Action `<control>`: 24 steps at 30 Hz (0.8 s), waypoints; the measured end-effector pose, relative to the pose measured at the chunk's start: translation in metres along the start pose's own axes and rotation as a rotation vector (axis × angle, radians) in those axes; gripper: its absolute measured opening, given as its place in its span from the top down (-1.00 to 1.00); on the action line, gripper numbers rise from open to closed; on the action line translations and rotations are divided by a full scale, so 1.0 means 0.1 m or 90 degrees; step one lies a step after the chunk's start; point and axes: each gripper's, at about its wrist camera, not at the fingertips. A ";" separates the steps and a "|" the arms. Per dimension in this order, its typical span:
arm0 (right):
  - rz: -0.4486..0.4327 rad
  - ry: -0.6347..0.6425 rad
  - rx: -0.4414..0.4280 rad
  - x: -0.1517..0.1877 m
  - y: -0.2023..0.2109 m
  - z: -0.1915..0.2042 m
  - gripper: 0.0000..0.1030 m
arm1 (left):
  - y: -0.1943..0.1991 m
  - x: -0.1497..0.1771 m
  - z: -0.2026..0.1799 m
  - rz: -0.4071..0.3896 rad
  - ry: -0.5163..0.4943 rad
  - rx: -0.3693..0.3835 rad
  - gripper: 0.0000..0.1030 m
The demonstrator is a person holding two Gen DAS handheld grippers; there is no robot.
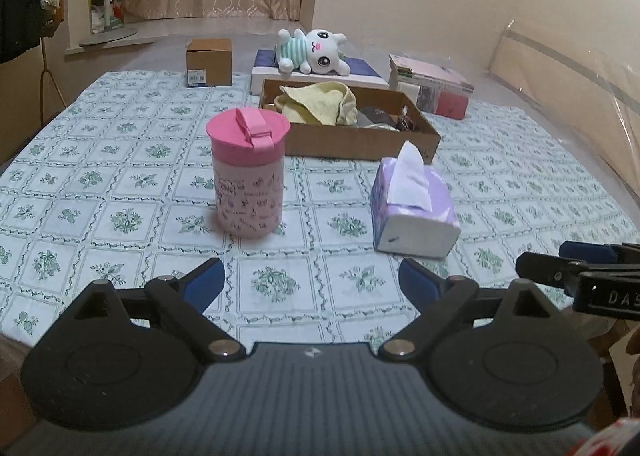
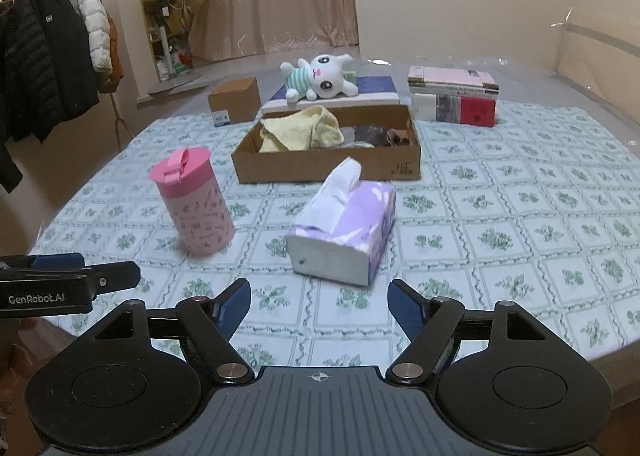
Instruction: Organize soft objects
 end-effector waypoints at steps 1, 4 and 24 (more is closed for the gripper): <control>0.000 0.001 0.001 0.01 0.00 0.00 -0.48 | 0.00 0.01 -0.01 0.001 -0.002 -0.003 -0.80; 0.001 0.001 0.005 0.04 0.01 0.01 -0.48 | 0.01 0.03 -0.03 0.000 -0.007 -0.013 -0.80; -0.009 0.009 0.002 -0.01 0.00 0.09 -0.49 | 0.02 0.07 -0.05 -0.006 -0.016 -0.010 -0.80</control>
Point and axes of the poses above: each gripper's, at about its wrist camera, not at the fingertips, and y roughly against the way its jaws point, z to its left, x to its underside, and after that the axes turned 15 degrees about -z, right-handed
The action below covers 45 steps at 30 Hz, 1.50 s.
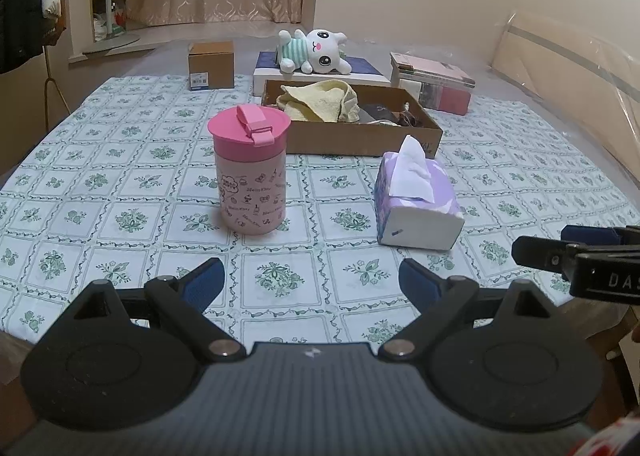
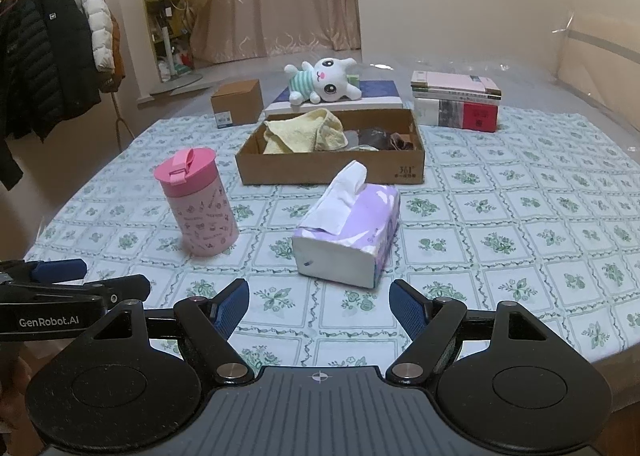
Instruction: Organize soft objects
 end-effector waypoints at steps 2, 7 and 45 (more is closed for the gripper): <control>0.000 0.000 0.000 0.00 0.00 0.00 -0.49 | -0.01 0.00 0.00 0.002 0.000 0.000 -0.80; 0.000 0.000 0.000 0.00 0.00 0.00 -0.49 | -0.02 0.00 0.00 0.003 0.001 0.000 -0.80; 0.002 0.001 -0.002 0.00 -0.05 0.03 -0.49 | -0.03 -0.03 -0.03 0.002 0.006 0.006 -0.80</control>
Point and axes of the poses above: each gripper's, at about its wrist camera, not at the fingertips, and y roughly against the way its jaws point, z to its left, x to its underside, and after that the axes turned 15 degrees about -z, right-handed
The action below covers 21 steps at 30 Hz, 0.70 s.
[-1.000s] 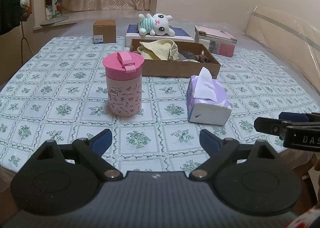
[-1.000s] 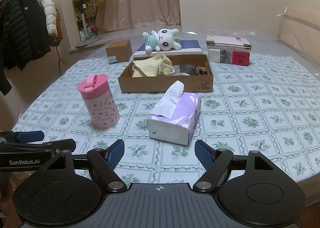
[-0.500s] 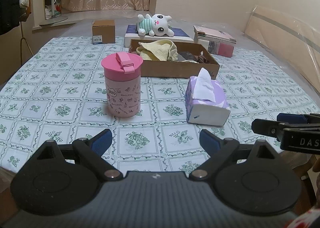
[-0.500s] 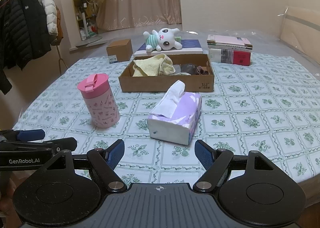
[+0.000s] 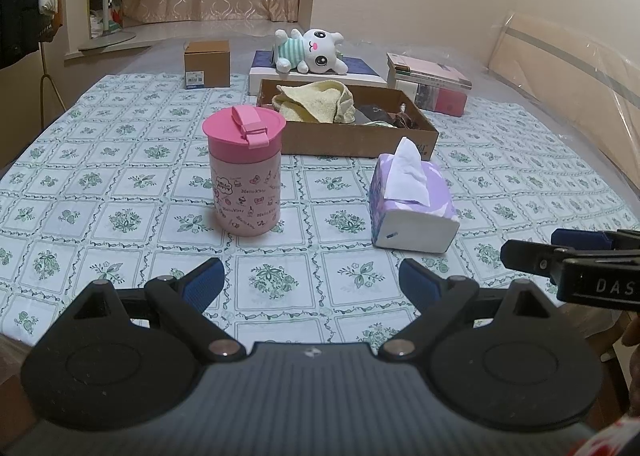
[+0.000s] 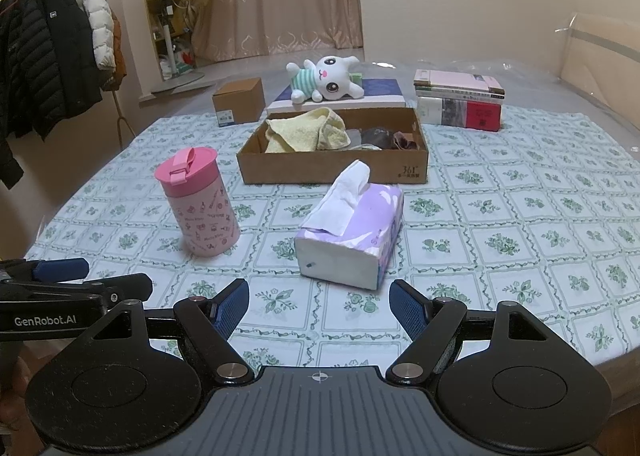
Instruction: Organize soft objects
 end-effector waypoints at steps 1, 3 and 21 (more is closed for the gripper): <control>-0.001 0.000 0.000 0.00 0.00 0.00 -0.49 | 0.00 0.00 0.00 0.000 0.000 0.000 -0.80; 0.000 -0.001 0.000 0.00 0.00 -0.01 -0.49 | 0.00 0.00 0.00 0.000 0.000 0.000 -0.80; 0.002 -0.006 0.003 0.02 0.00 -0.05 -0.49 | 0.00 0.01 -0.01 0.001 0.001 0.000 -0.80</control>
Point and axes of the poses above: each gripper's, at about its wrist camera, not at the fingertips, and y roughly against the way its jaws point, z to its left, x to its underside, and after that the axes turned 15 degrees about -z, right-handed
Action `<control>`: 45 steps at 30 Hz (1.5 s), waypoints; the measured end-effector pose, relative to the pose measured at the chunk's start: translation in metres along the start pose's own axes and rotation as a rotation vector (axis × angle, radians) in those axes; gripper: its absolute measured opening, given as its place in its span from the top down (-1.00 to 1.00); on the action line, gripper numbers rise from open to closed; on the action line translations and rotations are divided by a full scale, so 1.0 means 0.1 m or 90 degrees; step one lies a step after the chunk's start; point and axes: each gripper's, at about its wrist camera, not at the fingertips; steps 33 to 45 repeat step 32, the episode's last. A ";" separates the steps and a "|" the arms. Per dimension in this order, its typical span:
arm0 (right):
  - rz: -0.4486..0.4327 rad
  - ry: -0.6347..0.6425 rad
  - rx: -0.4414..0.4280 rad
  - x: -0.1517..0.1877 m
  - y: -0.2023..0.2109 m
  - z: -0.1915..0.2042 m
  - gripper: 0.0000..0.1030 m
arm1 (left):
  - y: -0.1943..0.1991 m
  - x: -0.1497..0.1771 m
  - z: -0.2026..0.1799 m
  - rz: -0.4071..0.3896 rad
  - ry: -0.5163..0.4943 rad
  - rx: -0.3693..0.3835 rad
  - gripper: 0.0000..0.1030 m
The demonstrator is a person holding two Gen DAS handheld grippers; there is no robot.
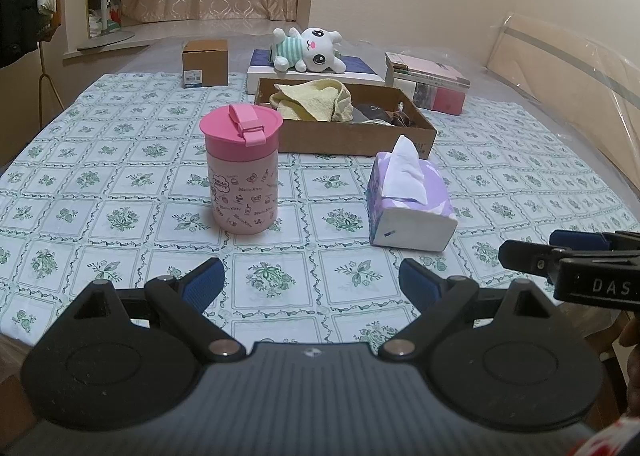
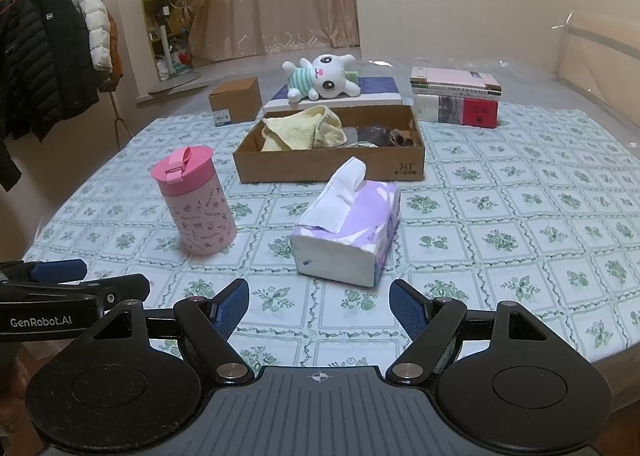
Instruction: Organize soft objects
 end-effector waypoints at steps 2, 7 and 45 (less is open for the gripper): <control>0.000 0.000 -0.001 0.00 0.00 0.00 -0.49 | 0.00 0.00 0.00 0.000 -0.001 0.000 -0.80; 0.000 0.001 0.000 0.00 0.00 0.00 -0.49 | 0.00 0.00 0.00 0.000 0.001 0.000 -0.80; 0.001 -0.002 0.000 0.02 0.00 -0.03 -0.49 | 0.01 0.04 -0.01 -0.005 0.021 0.017 -0.80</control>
Point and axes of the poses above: each gripper's, at about its wrist camera, not at the fingertips, and y roughly against the way its jaws point, z to its left, x to its underside, and after that the axes turned 15 degrees about -z, right-handed
